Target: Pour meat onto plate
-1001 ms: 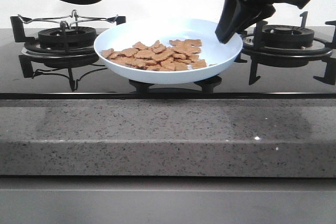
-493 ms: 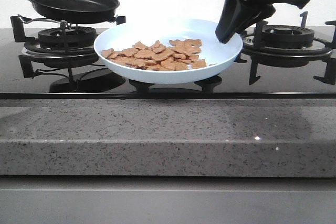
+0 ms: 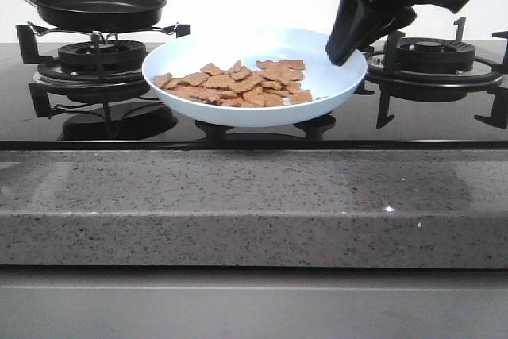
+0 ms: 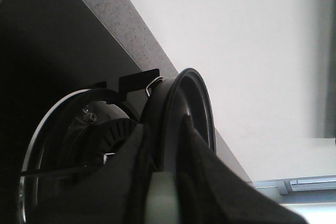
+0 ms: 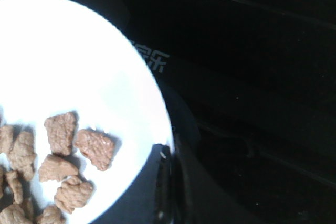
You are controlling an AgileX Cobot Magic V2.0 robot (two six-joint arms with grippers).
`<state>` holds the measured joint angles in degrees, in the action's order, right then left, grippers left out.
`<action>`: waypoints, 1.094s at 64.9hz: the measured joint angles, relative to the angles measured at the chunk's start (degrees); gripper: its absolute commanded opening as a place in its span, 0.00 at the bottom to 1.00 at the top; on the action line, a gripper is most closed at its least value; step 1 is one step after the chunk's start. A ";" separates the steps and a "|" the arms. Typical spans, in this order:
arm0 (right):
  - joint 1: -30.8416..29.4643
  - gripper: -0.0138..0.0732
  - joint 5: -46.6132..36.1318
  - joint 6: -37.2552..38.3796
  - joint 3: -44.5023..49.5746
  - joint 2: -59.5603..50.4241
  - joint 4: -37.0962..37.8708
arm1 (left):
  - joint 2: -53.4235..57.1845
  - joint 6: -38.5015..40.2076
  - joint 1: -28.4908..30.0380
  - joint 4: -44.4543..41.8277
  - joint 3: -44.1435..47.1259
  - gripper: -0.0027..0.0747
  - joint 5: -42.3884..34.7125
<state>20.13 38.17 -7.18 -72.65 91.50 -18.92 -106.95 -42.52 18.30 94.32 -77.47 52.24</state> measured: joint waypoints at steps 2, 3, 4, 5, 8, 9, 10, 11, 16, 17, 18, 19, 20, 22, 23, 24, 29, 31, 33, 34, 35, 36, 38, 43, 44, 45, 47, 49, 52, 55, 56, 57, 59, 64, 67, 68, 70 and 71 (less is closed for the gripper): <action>0.00 0.02 0.00 0.00 0.00 0.00 0.00 | 0.00 0.09 0.00 -0.12 0.00 0.14 0.27; 0.00 0.02 0.00 0.00 0.00 0.00 0.00 | 0.00 0.09 0.04 -0.22 0.00 0.17 0.45; 0.00 0.02 0.00 0.00 0.00 0.00 0.00 | 0.00 0.09 0.04 -0.38 0.00 0.20 0.61; 0.00 0.02 0.00 0.00 0.00 0.00 0.00 | 0.00 0.09 0.04 -0.55 0.00 0.23 0.74; 0.00 0.02 0.00 0.00 0.00 0.00 0.00 | 0.00 0.09 0.04 -1.25 0.00 0.33 1.51; 0.00 0.02 0.00 0.00 0.00 0.00 0.00 | 0.00 0.09 0.04 -1.43 0.00 0.36 1.78; 0.00 0.02 0.00 0.00 0.00 0.00 0.00 | 0.00 0.09 0.04 -1.56 0.00 0.40 2.05; 0.00 0.02 0.00 0.00 0.00 0.00 0.00 | 0.00 0.09 0.04 -1.70 0.00 0.45 2.30; 0.00 0.02 0.00 0.00 0.00 0.00 0.00 | 0.00 0.09 0.04 -2.10 0.00 0.59 3.35; 0.00 0.02 0.00 0.00 0.00 0.00 0.00 | 0.00 0.09 0.04 -2.19 0.00 0.61 3.63; 0.00 0.02 0.00 0.00 0.00 0.00 0.00 | 0.00 0.09 0.04 -2.19 0.00 0.63 3.90; 0.00 0.02 0.00 0.00 0.00 0.00 0.00 | 0.00 0.09 0.04 -2.34 0.00 0.64 4.02; 0.00 0.02 0.00 0.00 0.00 0.00 0.00 | 0.00 0.09 0.04 -2.49 0.00 0.65 4.16; 0.00 0.02 0.00 0.00 0.00 0.00 0.00 | 0.00 0.09 0.04 -2.49 0.00 0.68 4.25; 0.00 0.02 0.00 0.00 0.00 0.00 0.00 | 0.00 0.09 0.04 -2.59 0.00 0.69 4.38; 0.00 0.02 0.00 0.00 0.00 0.00 0.00 | 0.00 0.09 0.04 -2.59 0.00 0.69 4.38; 0.00 0.02 0.00 0.00 0.00 0.00 0.00 | 0.00 0.09 0.14 -2.73 0.00 0.69 4.51; 0.00 0.02 0.00 0.00 0.00 0.00 0.00 | 0.00 0.09 0.28 -2.85 0.00 0.69 4.64; 0.00 0.02 0.00 0.00 0.00 0.00 0.00 | 0.00 0.09 0.40 -2.96 -0.14 0.69 4.64; 0.00 0.02 0.00 0.00 0.00 0.00 0.00 | 0.00 0.09 0.59 -3.12 -0.14 0.69 4.71; 0.00 0.02 0.00 0.00 0.00 0.00 0.00 | 0.00 0.09 0.69 -3.40 -0.25 0.69 4.71; 0.00 0.02 0.00 0.00 0.00 0.00 0.00 | 0.00 0.09 0.81 -3.59 -0.26 0.69 4.71; 0.00 0.02 0.00 0.00 0.00 0.00 0.00 | 0.00 0.09 1.15 -4.20 -0.50 0.69 4.71; 0.00 0.02 0.00 0.00 0.00 0.00 0.00 | 0.00 -0.02 2.20 -5.85 -0.77 0.69 4.87; 0.00 0.02 0.00 0.00 0.00 0.00 0.00 | 0.13 -0.02 2.45 -6.47 -0.87 0.69 5.01; 0.00 0.02 0.00 0.00 0.00 0.00 0.00 | 0.24 -0.02 2.72 -6.87 -0.87 0.69 5.16; 0.00 0.02 0.00 0.00 0.00 0.00 0.00 | 0.52 -0.02 3.42 -7.73 -0.87 0.69 5.45; 0.00 0.02 0.00 0.00 0.00 0.00 0.00 | 0.86 -0.02 3.87 -8.60 -0.87 0.69 5.58; 0.00 0.02 0.00 0.00 0.00 0.00 0.00 | 1.56 -0.02 4.95 -9.84 -0.87 0.69 5.83; 0.00 0.02 0.00 0.00 0.00 0.00 0.00 | 2.62 -0.02 5.82 -11.10 -0.87 0.69 6.09; 0.00 0.02 0.00 0.00 0.00 0.00 0.00 | 2.96 0.09 6.10 -11.79 -0.87 0.69 6.10; 0.00 0.02 0.00 0.00 0.00 0.00 0.00 | 3.33 0.22 6.36 -12.26 -0.87 0.69 6.10; 0.00 0.02 0.00 0.00 0.00 0.00 0.00 | 4.09 0.34 6.84 -13.01 -0.87 0.69 6.18; 0.00 0.02 0.00 0.00 0.00 0.00 0.00 | 6.58 0.74 7.66 -16.92 -0.87 0.69 6.18; 0.00 0.02 0.00 0.00 0.00 0.00 0.00 | 8.42 1.14 8.05 -19.82 -0.87 0.69 6.07; 0.00 0.02 0.00 0.00 0.00 0.00 0.00 | 9.28 1.26 8.05 -20.71 -0.87 0.69 5.94; 0.00 0.02 0.00 0.00 0.00 0.00 0.00 | 10.53 1.74 8.05 -22.58 -0.87 0.69 5.81; 0.00 0.02 0.00 0.00 0.00 0.00 0.00 | 11.18 1.86 8.05 -23.58 -0.87 0.68 5.79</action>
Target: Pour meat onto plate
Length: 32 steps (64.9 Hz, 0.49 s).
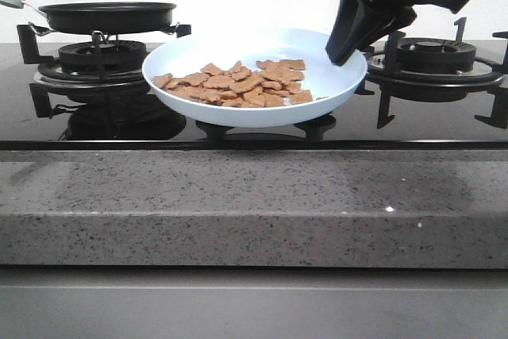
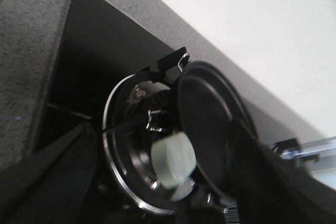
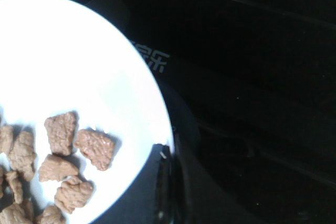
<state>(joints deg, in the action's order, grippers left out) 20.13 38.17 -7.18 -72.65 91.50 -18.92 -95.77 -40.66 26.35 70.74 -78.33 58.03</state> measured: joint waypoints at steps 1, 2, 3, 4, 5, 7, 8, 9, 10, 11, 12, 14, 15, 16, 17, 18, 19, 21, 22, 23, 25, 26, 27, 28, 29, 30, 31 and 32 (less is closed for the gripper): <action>0.00 0.02 0.00 0.00 0.00 0.00 0.00 | 0.66 0.11 -0.12 -1.54 0.00 0.68 0.00; 0.00 0.02 0.00 0.00 0.00 0.00 0.00 | 1.35 0.28 -0.12 -2.60 0.00 0.68 -0.10; 0.00 0.02 0.00 0.00 0.00 0.00 0.00 | 2.05 0.48 -0.40 -3.68 0.00 0.68 -0.15; 0.00 0.02 0.00 0.00 0.00 0.00 0.00 | 3.15 0.68 -0.53 -4.78 0.00 0.68 -0.26; 0.00 0.02 0.00 0.00 0.00 0.00 0.00 | 3.94 1.07 -0.83 -5.87 0.00 0.67 -0.45; 0.00 0.02 0.00 0.00 0.00 0.00 0.00 | 5.11 1.44 -1.21 -8.04 0.00 0.67 -0.83; 0.00 0.02 0.00 0.00 0.00 0.00 0.00 | 6.33 1.85 -1.68 -9.57 0.10 0.67 -1.25; 0.00 0.02 0.00 0.00 0.00 0.00 0.00 | 7.15 2.11 -2.04 -10.62 0.11 0.67 -1.54; 0.00 0.02 0.00 0.00 0.00 0.00 0.00 | 8.00 2.38 -2.65 -11.61 0.21 0.67 -1.89; 0.00 0.02 0.00 0.00 0.00 0.00 0.00 | 9.29 2.66 -3.12 -12.59 0.37 0.67 -2.44; 0.00 0.02 0.00 0.00 0.00 0.00 0.00 | 10.16 3.18 -3.61 -13.58 0.49 0.67 -2.79; 0.00 0.02 0.00 0.00 0.00 0.00 0.00 | 11.85 3.79 -4.73 -15.59 1.06 0.67 -3.47; 0.00 0.02 0.00 0.00 0.00 0.00 0.00 | 12.71 4.15 -5.31 -17.09 1.28 0.67 -3.77; 0.00 0.02 0.00 0.00 0.00 0.00 0.00 | 13.55 4.55 -5.91 -18.12 1.52 0.67 -4.12; 0.00 0.02 0.00 0.00 0.00 0.00 0.00 | 14.82 5.15 -6.87 -19.65 1.89 0.67 -4.56; 0.00 0.02 0.00 0.00 0.00 0.00 0.00 | 15.64 5.52 -7.55 -20.65 2.19 0.67 -4.89; 0.00 0.02 0.00 0.00 0.00 0.00 0.00 | 16.46 5.94 -8.62 -21.67 2.50 0.67 -5.21; 0.00 0.02 0.00 0.00 0.00 0.00 0.00 | 18.47 7.03 -10.11 -23.77 3.15 0.67 -5.99; 0.00 0.02 0.00 0.00 0.00 0.00 0.00 | 19.25 7.46 -10.90 -24.83 3.68 0.67 -6.35; 0.00 0.02 0.00 0.00 0.00 0.00 0.00 | 20.01 7.99 -11.69 -25.87 4.03 0.67 -6.62; 0.00 0.02 0.00 0.00 0.00 0.00 0.00 | 21.50 8.99 -13.33 -28.50 4.78 0.67 -7.20; 0.00 0.02 0.00 0.00 0.00 0.00 0.00 | 22.24 9.49 -14.56 -29.60 5.17 0.67 -7.48; 0.00 0.02 0.00 0.00 0.00 0.00 0.00 | 23.33 10.04 -15.39 -30.71 5.58 0.67 -7.93; 0.00 0.02 0.00 0.00 0.00 0.00 0.00 | 24.06 10.97 -16.20 -31.84 5.98 0.67 -8.20; 0.00 0.02 0.00 0.00 0.00 0.00 0.00 | 24.76 11.65 -17.01 -32.99 6.62 0.67 -8.40; 0.00 0.02 0.00 0.00 0.00 0.00 0.00 | 25.45 12.32 -17.81 -34.12 7.06 0.67 -8.69; 0.00 0.02 0.00 0.00 0.00 0.00 0.00 | 26.45 13.41 -18.99 -35.90 7.76 0.67 -9.06; 0.00 0.02 0.00 0.00 0.00 0.00 0.00 | 27.11 14.14 -19.76 -37.09 8.22 0.67 -9.23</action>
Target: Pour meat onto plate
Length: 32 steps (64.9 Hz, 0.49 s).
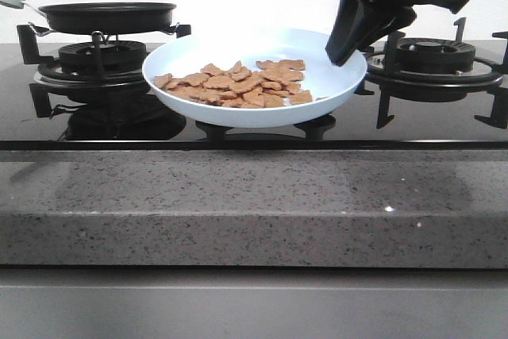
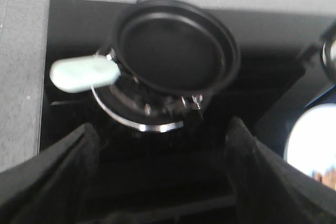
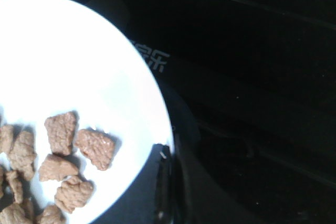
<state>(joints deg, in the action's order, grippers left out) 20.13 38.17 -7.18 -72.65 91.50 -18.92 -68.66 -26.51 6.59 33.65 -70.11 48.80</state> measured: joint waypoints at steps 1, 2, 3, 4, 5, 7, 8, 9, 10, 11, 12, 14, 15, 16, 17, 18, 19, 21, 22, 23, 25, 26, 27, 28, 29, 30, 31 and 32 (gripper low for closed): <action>0.00 0.02 0.00 0.00 0.00 0.00 0.00 | 0.67 0.74 -0.76 -1.74 0.47 0.67 -0.12; 0.00 0.02 0.00 0.00 0.00 0.00 0.00 | 1.32 1.42 -1.51 -2.90 0.94 0.67 -0.12; 0.00 0.02 0.00 0.00 0.00 0.00 0.00 | 1.95 2.14 -2.61 -4.02 1.41 0.67 -0.24; 0.00 0.02 0.00 0.00 0.00 0.00 0.00 | 2.90 2.86 -3.33 -5.15 1.89 0.67 -0.24; 0.00 0.02 0.00 0.00 0.00 0.00 0.00 | 3.52 3.91 -4.02 -6.26 2.40 0.67 -0.24; 0.00 0.02 0.00 0.00 0.00 0.00 0.00 | 5.05 5.69 -5.70 -8.88 3.77 0.67 -0.32; 0.00 0.02 0.00 0.00 0.00 0.00 0.00 | 6.00 6.40 -6.65 -10.35 4.64 0.67 -0.32; 0.00 0.02 0.00 0.00 0.00 0.00 0.00 | 6.62 7.47 -7.26 -11.32 5.23 0.67 -0.32; 0.00 0.02 0.00 0.00 0.00 0.00 0.00 | 7.26 8.18 -7.83 -12.24 6.12 0.67 -0.32; 0.00 0.02 0.00 0.00 0.00 0.00 0.00 | 7.89 8.81 -8.36 -13.15 6.72 0.67 -0.32; 0.00 0.02 0.00 0.00 0.00 0.00 0.00 | 8.51 9.49 -8.86 -14.43 7.33 0.67 -0.32; 0.00 0.02 0.00 0.00 0.00 0.00 0.00 | 9.79 10.82 -9.76 -15.67 8.24 0.67 -0.46; 0.00 0.02 0.00 0.00 0.00 0.00 0.00 | 10.45 11.47 -10.15 -16.44 8.86 0.67 -0.46; 0.00 0.02 0.00 0.00 0.00 0.04 0.00 | 11.11 12.06 -10.52 -17.18 9.75 0.67 -0.51; 0.00 0.02 0.00 0.00 0.00 0.04 0.00 | 11.78 12.62 -10.83 -18.28 10.36 0.67 -0.51; 0.00 0.02 0.00 0.00 0.00 0.04 0.00 | 12.45 13.17 -11.10 -18.93 10.93 0.67 -0.51; 0.00 0.02 0.00 0.00 0.00 0.04 0.00 | 13.12 13.64 -11.43 -19.51 11.50 0.67 -0.51; 0.00 0.02 0.00 0.00 0.00 0.04 0.00 | 14.79 14.77 -11.64 -20.53 12.65 0.67 -0.59; 0.00 0.02 0.00 0.00 0.00 0.04 0.00 | 15.46 15.12 -11.77 -20.95 13.23 0.67 -0.59; 0.00 0.02 0.00 0.00 0.00 0.04 0.00 | 15.80 15.27 -11.77 -21.33 13.80 0.67 -0.59; 0.00 0.02 0.00 0.00 0.00 0.04 0.00 | 17.78 16.01 -11.90 -22.20 15.46 0.67 -0.59; 0.00 0.02 0.00 0.00 0.00 0.04 0.00 | 18.43 16.15 -12.00 -22.65 15.99 0.67 -0.59; 0.00 0.02 0.00 0.00 0.00 0.04 0.00 | 19.06 16.28 -11.98 -22.92 16.50 0.67 -0.59; 0.00 0.02 0.00 0.00 0.00 0.04 0.00 | 19.68 16.29 -11.98 -23.06 16.76 0.67 -0.59; 0.00 0.02 0.00 0.00 0.00 0.04 0.00 | 20.28 16.38 -11.98 -23.31 17.27 0.67 -0.59; 0.00 0.02 0.00 0.00 0.00 0.04 0.00 | 21.16 16.50 -11.98 -23.59 17.99 0.67 -0.59; 0.00 0.02 0.00 0.00 0.00 0.04 0.00 | 22.01 16.51 -11.98 -23.71 18.69 0.67 -0.59; 0.00 0.02 0.00 0.00 0.00 0.04 0.00 | 22.54 16.60 -11.98 -23.88 19.15 0.67 -0.47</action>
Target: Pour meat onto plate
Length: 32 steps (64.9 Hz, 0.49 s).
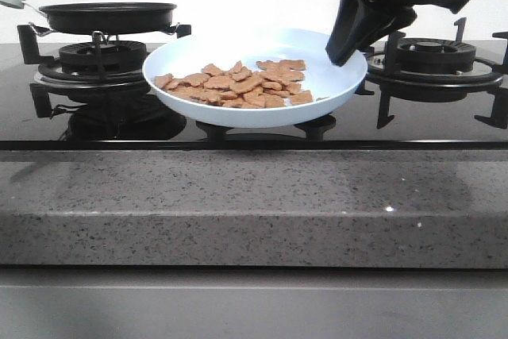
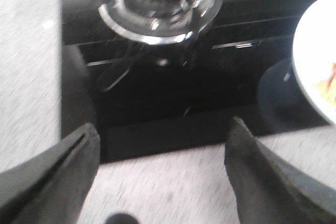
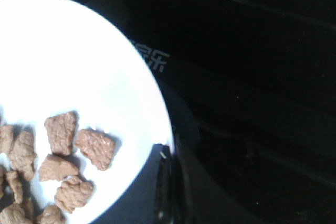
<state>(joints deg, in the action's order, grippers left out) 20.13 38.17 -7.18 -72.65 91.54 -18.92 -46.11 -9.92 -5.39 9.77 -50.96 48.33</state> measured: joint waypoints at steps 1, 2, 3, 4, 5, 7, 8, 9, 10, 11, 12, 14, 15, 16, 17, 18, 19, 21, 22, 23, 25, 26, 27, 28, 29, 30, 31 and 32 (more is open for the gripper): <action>0.00 0.02 0.00 0.00 0.00 0.00 0.00 | 0.51 0.05 0.00 -0.13 0.43 0.67 0.01; 0.00 0.02 0.00 0.00 0.00 0.00 0.00 | 0.99 0.14 0.00 -0.15 1.04 0.67 0.18; 0.00 0.02 0.00 0.00 0.00 0.00 0.00 | 1.24 0.14 0.00 -0.28 1.23 0.67 0.18; 0.00 0.02 0.00 0.00 0.00 0.00 0.00 | 1.94 0.14 0.00 -0.26 1.56 0.67 0.33; 0.00 0.02 0.00 0.00 0.00 0.00 0.00 | 2.37 0.14 0.00 -0.26 1.86 0.67 0.41; 0.00 0.02 0.00 0.00 0.00 0.00 0.00 | 3.13 0.14 0.00 -0.39 2.45 0.67 0.41; 0.00 0.02 0.00 0.00 0.00 0.00 0.00 | 3.44 0.14 0.00 -0.39 2.62 0.67 0.55; 0.00 0.02 0.00 0.00 0.00 0.00 0.00 | 3.73 0.14 0.00 -0.39 2.75 0.67 0.55; 0.00 0.02 0.00 0.00 0.00 0.00 0.00 | 3.98 0.14 0.00 -0.39 2.86 0.67 0.55; 0.00 0.02 0.00 0.00 0.00 0.00 0.00 | 4.29 0.14 0.00 -0.39 2.85 0.67 0.71; 0.00 0.02 0.00 0.00 0.00 0.00 0.00 | 4.47 0.14 0.00 -0.39 2.98 0.67 0.71; 0.00 0.02 0.00 0.00 0.00 0.00 0.00 | 4.72 0.14 0.00 -0.39 3.07 0.67 0.82; 0.00 0.02 0.00 0.00 0.00 0.00 0.00 | 4.85 0.14 0.00 -0.39 3.11 0.67 0.81; 0.00 0.02 0.00 0.00 0.00 0.00 0.00 | 5.01 0.14 0.00 -0.39 3.21 0.67 0.81; 0.00 0.02 0.00 0.00 0.00 0.00 0.00 | 5.01 0.14 0.00 -0.43 3.20 0.67 0.81; 0.00 0.02 0.00 0.00 0.00 0.00 0.00 | 5.14 0.24 0.00 -0.43 3.20 0.67 0.81; 0.00 0.02 0.00 0.00 0.00 0.00 0.00 | 5.14 0.18 0.00 -0.43 3.20 0.67 0.95; 0.00 0.02 0.00 0.00 0.00 0.00 -0.02 | 5.14 0.18 0.00 -0.43 3.20 0.67 0.95; 0.00 0.02 0.00 0.00 0.00 0.00 -0.13 | 5.24 0.18 0.00 -0.43 3.20 0.67 0.95; 0.00 0.02 0.00 0.00 0.00 0.00 -0.13 | 5.23 0.18 0.00 -0.43 3.20 0.67 0.95; 0.00 0.02 0.00 0.00 0.00 0.00 -0.13 | 5.23 0.18 0.00 -0.43 3.20 0.67 0.95; 0.00 0.02 0.00 0.00 0.00 0.00 -0.13 | 5.23 0.18 0.00 -0.43 3.20 0.67 0.95; 0.00 0.02 0.00 0.00 0.00 0.00 -0.13 | 5.23 0.18 0.00 -0.43 3.20 0.67 0.95; 0.00 0.02 0.00 0.00 0.00 0.00 -0.14 | 5.23 0.29 0.00 -0.43 3.20 0.67 0.95; 0.00 0.02 0.00 0.00 0.00 0.00 -0.25 | 5.23 0.27 0.00 -0.43 3.20 0.67 0.95; 0.00 0.02 0.12 0.00 0.00 0.00 -0.25 | 5.23 0.27 0.00 -0.43 3.20 0.67 0.95; 0.00 0.02 0.24 0.00 0.00 0.00 -0.25 | 5.23 0.27 0.00 -0.43 3.20 0.67 0.95; 0.00 0.02 0.24 0.00 0.00 0.00 -0.33 | 5.23 0.27 0.00 -0.43 3.20 0.67 0.95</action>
<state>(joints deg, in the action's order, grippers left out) 20.13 38.42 -7.18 -72.65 91.54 -19.25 -40.89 -9.64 -5.39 9.34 -47.76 49.28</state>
